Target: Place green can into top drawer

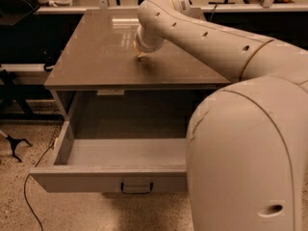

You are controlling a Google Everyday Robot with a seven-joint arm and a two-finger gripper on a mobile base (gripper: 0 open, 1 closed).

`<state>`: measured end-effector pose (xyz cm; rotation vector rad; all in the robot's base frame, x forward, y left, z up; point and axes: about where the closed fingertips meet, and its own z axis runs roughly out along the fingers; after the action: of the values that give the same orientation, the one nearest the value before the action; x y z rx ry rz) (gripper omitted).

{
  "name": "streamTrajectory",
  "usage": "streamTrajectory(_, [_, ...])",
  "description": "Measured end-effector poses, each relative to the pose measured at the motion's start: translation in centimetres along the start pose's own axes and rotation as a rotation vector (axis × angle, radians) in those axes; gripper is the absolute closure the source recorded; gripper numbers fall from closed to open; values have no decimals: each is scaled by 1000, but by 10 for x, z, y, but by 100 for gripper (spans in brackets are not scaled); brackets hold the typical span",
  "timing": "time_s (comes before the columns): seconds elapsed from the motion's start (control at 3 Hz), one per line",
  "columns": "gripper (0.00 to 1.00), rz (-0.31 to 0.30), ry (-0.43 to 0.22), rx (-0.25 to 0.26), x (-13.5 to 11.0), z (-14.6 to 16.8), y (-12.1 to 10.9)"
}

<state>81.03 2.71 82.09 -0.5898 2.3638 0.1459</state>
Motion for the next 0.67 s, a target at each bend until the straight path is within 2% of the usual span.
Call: streamTrajectory(0.67, [14,-45,-51,-17,-18,-10,8])
